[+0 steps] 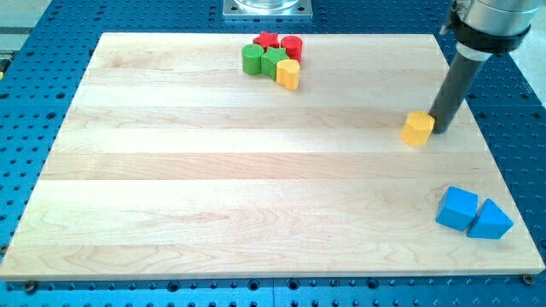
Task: Move the yellow hexagon to the bottom right of the red circle
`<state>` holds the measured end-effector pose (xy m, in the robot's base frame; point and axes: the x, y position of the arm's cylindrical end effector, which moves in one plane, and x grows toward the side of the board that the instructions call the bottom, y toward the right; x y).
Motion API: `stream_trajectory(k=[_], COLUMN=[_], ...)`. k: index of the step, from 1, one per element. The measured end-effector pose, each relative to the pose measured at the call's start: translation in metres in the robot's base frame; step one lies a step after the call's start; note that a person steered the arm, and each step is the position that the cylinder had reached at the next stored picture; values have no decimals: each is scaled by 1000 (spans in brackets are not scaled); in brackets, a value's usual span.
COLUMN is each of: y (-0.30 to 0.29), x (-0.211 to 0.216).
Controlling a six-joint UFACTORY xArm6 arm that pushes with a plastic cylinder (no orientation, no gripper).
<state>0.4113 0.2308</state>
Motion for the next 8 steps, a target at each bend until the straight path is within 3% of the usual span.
stream_trajectory(k=[2, 4, 5, 8], y=[-42, 16, 1, -96], x=[0, 25, 44, 35])
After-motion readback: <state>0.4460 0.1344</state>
